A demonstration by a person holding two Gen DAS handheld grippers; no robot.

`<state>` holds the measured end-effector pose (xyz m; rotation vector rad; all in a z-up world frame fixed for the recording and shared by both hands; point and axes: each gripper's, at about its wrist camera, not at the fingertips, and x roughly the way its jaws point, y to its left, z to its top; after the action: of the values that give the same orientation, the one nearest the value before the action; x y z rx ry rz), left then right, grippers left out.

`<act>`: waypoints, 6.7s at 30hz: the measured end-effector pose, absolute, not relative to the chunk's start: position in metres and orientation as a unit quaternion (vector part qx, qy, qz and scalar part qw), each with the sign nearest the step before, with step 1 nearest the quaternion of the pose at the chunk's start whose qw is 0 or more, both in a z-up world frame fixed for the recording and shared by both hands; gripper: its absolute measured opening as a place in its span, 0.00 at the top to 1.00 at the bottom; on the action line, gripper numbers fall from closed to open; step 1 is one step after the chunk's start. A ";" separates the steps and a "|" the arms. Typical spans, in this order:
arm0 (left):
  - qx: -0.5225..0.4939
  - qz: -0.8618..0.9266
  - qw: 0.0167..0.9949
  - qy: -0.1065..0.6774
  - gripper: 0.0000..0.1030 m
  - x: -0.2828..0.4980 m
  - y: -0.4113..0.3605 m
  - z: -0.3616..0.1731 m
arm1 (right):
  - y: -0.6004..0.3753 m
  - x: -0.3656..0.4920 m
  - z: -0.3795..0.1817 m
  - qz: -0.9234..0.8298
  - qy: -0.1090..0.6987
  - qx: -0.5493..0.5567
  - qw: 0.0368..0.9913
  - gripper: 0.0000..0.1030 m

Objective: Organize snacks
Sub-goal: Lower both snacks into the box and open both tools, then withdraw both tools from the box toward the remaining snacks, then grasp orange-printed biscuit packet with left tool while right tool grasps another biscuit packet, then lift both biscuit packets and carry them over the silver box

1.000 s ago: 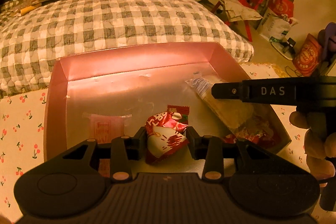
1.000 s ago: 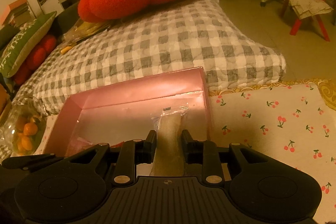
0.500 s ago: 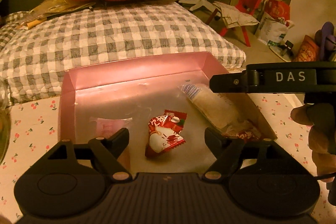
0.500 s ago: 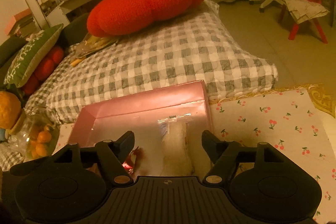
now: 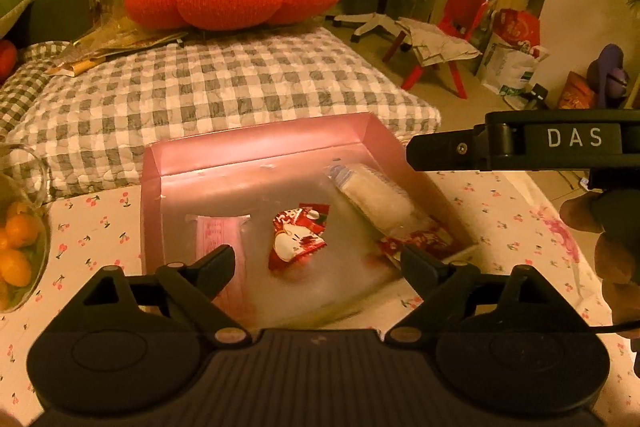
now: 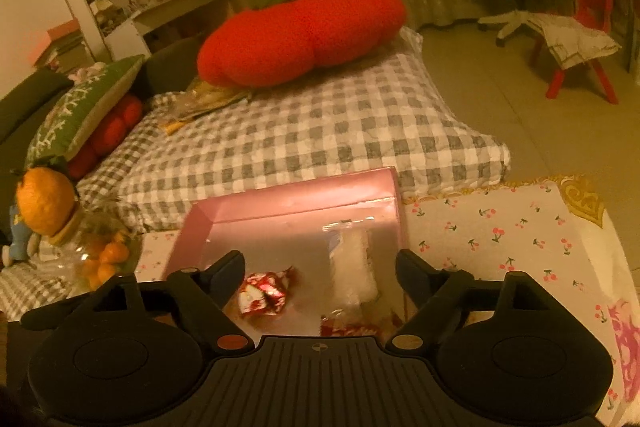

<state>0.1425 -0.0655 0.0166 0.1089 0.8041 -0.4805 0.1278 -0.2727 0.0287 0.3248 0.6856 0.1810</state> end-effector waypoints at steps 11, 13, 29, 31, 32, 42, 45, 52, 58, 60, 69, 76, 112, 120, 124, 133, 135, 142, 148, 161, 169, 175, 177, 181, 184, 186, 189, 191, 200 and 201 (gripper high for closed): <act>0.044 -0.228 0.894 0.383 0.08 0.111 -0.042 0.024 | -0.262 0.088 0.037 0.101 0.342 0.156 0.921 0.15; 0.045 -0.224 0.895 0.384 0.08 0.105 -0.036 0.026 | -0.258 0.082 0.037 0.097 0.351 0.153 0.919 0.14; 0.034 -0.181 0.900 0.395 0.02 0.054 0.031 0.032 | -0.223 0.018 0.045 0.088 0.359 0.094 0.924 0.13; 0.029 -0.169 0.901 0.399 0.02 0.052 0.040 0.029 | -0.216 0.010 0.044 0.097 0.350 0.085 0.928 0.07; 0.027 -0.162 0.903 0.398 0.02 0.050 0.044 0.026 | -0.212 0.007 0.042 0.100 0.347 0.077 0.929 0.07; 0.003 -0.161 0.898 0.409 0.01 0.033 0.077 0.005 | -0.168 -0.016 0.002 0.154 0.342 -0.001 0.927 0.06; 0.023 -0.165 0.899 0.405 0.01 0.019 0.084 -0.001 | -0.161 -0.020 -0.008 0.168 0.344 -0.007 0.924 0.06; 0.015 -0.205 0.883 0.423 0.04 0.000 0.101 -0.016 | -0.144 -0.031 -0.033 0.197 0.351 -0.051 0.914 0.06; 0.036 -0.242 0.860 0.448 0.24 -0.010 0.103 -0.033 | -0.136 -0.037 -0.055 0.206 0.360 -0.083 0.906 0.06; 0.035 -0.254 0.851 0.458 0.30 -0.009 0.102 -0.036 | -0.138 -0.036 -0.060 0.199 0.360 -0.086 0.907 0.06; 0.062 -0.268 0.844 0.460 0.36 -0.005 0.088 -0.040 | -0.145 -0.023 -0.067 0.194 0.376 -0.063 0.904 0.07; 0.089 -0.277 0.843 0.453 0.36 -0.007 0.075 -0.043 | -0.134 -0.018 -0.071 0.204 0.371 -0.081 0.902 0.07; 0.094 -0.242 0.870 0.419 0.46 -0.001 0.061 -0.046 | -0.135 -0.014 -0.068 0.207 0.363 -0.094 0.904 0.27; 0.086 -0.219 0.869 0.434 0.56 0.002 0.061 -0.042 | -0.130 -0.016 -0.064 0.216 0.370 -0.107 0.897 0.44; 0.086 -0.208 0.866 0.446 0.57 0.004 0.059 -0.040 | -0.125 -0.016 -0.060 0.215 0.381 -0.116 0.892 0.61; 0.060 -0.201 0.858 0.469 0.62 0.011 0.055 -0.036 | -0.129 -0.015 -0.052 0.200 0.394 -0.101 0.891 0.62; 0.057 -0.200 0.857 0.471 0.62 0.012 0.054 -0.036 | -0.134 -0.013 -0.048 0.194 0.397 -0.086 0.893 0.62; 0.037 -0.201 0.856 0.474 0.62 0.015 0.052 -0.030 | -0.151 -0.005 -0.036 0.172 0.410 -0.035 0.895 0.62; 0.023 -0.206 0.858 0.470 0.62 0.016 0.048 -0.021 | -0.154 -0.007 -0.023 0.168 0.397 -0.039 0.901 0.62; -0.009 -0.205 0.865 0.457 0.63 0.023 0.035 -0.004 | -0.166 -0.002 0.003 0.155 0.396 0.004 0.905 0.62; -0.031 -0.190 0.870 0.454 0.63 0.034 0.034 0.006 | -0.191 0.012 0.013 0.135 0.404 0.057 0.903 0.62; -0.024 -0.181 0.879 0.440 0.63 0.047 0.026 0.021 | -0.208 0.028 0.022 0.115 0.402 0.062 0.906 0.62; -0.022 -0.180 0.880 0.438 0.63 0.053 0.020 0.026 | -0.215 0.033 0.027 0.110 0.400 0.063 0.908 0.62; -0.018 -0.179 0.884 0.431 0.63 0.067 0.008 0.031 | -0.227 0.045 0.039 0.099 0.389 0.064 0.914 0.62; -0.017 -0.179 0.888 0.424 0.63 0.079 0.000 0.035 | -0.233 0.052 0.047 0.095 0.380 0.064 0.918 0.62; -0.019 -0.179 0.889 0.421 0.63 0.086 -0.005 0.036 | -0.237 0.058 0.049 0.092 0.377 0.064 0.920 0.62; -0.020 -0.181 0.892 0.413 0.63 0.096 -0.012 0.036 | -0.240 0.067 0.049 0.090 0.376 0.064 0.920 0.62; -0.021 -0.184 0.895 0.407 0.63 0.100 -0.014 0.036 | -0.242 0.075 0.046 0.088 0.378 0.065 0.919 0.62; -0.035 -0.179 0.897 0.402 0.63 0.140 -0.019 0.025 | -0.247 0.111 0.030 0.098 0.384 0.092 0.913 0.62; -0.036 -0.178 0.898 0.401 0.63 0.145 -0.019 0.024 | -0.247 0.115 0.029 0.097 0.385 0.095 0.913 0.62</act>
<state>0.1447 -0.0189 0.0237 -0.0748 0.8312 -0.3683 0.1151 -0.2467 0.0286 0.1952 0.7924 0.2000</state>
